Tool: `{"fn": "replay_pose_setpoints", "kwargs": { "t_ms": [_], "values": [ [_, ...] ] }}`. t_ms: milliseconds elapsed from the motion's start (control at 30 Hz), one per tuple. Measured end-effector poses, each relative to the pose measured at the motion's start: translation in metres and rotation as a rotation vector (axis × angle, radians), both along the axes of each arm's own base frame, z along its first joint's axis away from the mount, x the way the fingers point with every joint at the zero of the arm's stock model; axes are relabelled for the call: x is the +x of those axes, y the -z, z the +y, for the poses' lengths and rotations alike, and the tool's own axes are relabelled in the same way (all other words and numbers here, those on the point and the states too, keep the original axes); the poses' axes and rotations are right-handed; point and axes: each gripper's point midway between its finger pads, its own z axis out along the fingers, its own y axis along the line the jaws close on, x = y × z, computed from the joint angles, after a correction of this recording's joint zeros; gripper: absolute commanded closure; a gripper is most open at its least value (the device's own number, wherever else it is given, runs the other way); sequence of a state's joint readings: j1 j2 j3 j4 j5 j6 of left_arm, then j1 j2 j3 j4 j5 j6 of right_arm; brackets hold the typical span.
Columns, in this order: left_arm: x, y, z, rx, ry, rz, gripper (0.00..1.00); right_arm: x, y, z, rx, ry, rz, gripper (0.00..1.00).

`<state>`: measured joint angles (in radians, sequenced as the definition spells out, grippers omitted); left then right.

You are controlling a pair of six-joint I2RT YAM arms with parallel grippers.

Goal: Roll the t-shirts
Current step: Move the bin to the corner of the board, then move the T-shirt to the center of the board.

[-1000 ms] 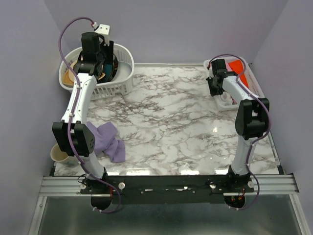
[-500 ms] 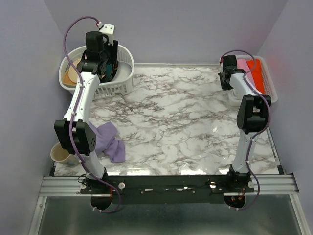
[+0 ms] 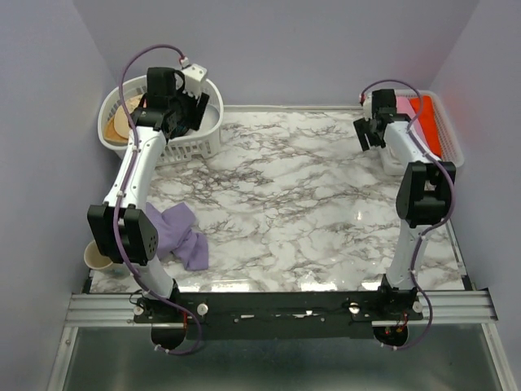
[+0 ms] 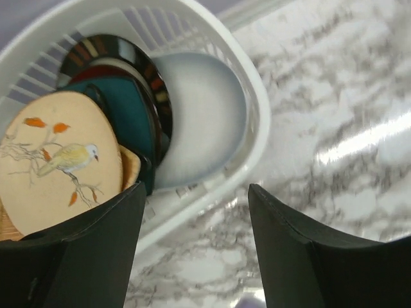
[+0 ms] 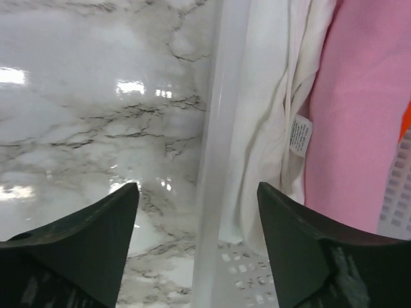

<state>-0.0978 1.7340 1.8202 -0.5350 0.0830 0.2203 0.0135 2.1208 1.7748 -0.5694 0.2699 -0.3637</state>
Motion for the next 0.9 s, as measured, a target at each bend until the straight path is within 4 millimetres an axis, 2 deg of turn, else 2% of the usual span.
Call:
{"fn": "replay_pose_setpoints", "kwargs": {
  "t_ms": [33, 100, 167, 200, 233, 267, 333, 367, 400, 533, 633, 667, 733, 767, 833, 867, 900],
  "values": [
    [-0.01, 0.011, -0.005, 0.015, 0.047, 0.041, 0.26, -0.001, -0.007, 0.005, 0.012, -0.013, -0.011, 0.1],
    [-0.044, 0.042, -0.01, 0.067, 0.151, 0.153, 0.26, -0.006, -0.037, 0.021, 0.031, -0.047, -0.061, 0.08],
    [-0.086, 0.073, -0.012, 0.109, 0.249, 0.272, 0.27, -0.014, -0.076, 0.044, 0.056, -0.098, -0.137, 0.06],
    [-0.11, 0.089, -0.012, 0.126, 0.29, 0.34, 0.27, -0.017, -0.088, 0.051, 0.062, -0.113, -0.164, 0.06],
    [-0.135, 0.105, -0.01, 0.153, 0.343, 0.407, 0.27, -0.024, -0.11, 0.064, 0.082, -0.146, -0.212, 0.03],
    [-0.152, 0.114, -0.008, 0.166, 0.366, 0.442, 0.28, -0.032, -0.128, 0.075, 0.096, -0.175, -0.249, 0.03],
    [-0.196, 0.139, -0.003, 0.205, 0.436, 0.555, 0.3, -0.054, -0.151, 0.104, 0.148, -0.266, -0.303, 0.03],
    [-0.219, 0.153, 0.0, 0.219, 0.468, 0.617, 0.3, -0.062, -0.154, 0.113, 0.168, -0.297, -0.311, 0.03],
    [-0.229, 0.159, 0.002, 0.223, 0.48, 0.646, 0.3, -0.07, -0.156, 0.12, 0.182, -0.32, -0.314, 0.03],
    [-0.277, 0.203, 0.011, 0.256, 0.561, 0.822, 0.31, -0.088, -0.128, 0.145, 0.24, -0.395, -0.246, 0.03],
    [-0.297, 0.225, 0.018, 0.278, 0.586, 0.911, 0.54, -0.096, -0.098, 0.157, 0.267, -0.426, -0.162, 0.03],
    [-0.303, 0.233, 0.021, 0.286, 0.591, 0.941, 0.68, -0.096, -0.094, 0.158, 0.27, -0.429, -0.148, 0.03],
    [-0.304, 0.241, 0.023, 0.298, 0.6, 0.963, 0.79, -0.097, -0.09, 0.159, 0.273, -0.433, -0.136, 0.03],
    [-0.302, 0.242, 0.024, 0.301, 0.6, 0.965, 0.84, -0.097, -0.09, 0.159, 0.273, -0.434, -0.135, 0.03],
    [-0.293, 0.238, 0.023, 0.298, 0.592, 0.957, 0.88, -0.095, -0.092, 0.16, 0.273, -0.436, -0.14, 0.03],
    [-0.284, 0.232, 0.02, 0.29, 0.588, 0.944, 0.96, -0.095, -0.095, 0.16, 0.273, -0.438, -0.144, 0.03],
    [-0.269, 0.221, 0.015, 0.281, 0.582, 0.905, 1.0, -0.093, -0.099, 0.161, 0.275, -0.44, -0.151, 0.03]
  ]
}}
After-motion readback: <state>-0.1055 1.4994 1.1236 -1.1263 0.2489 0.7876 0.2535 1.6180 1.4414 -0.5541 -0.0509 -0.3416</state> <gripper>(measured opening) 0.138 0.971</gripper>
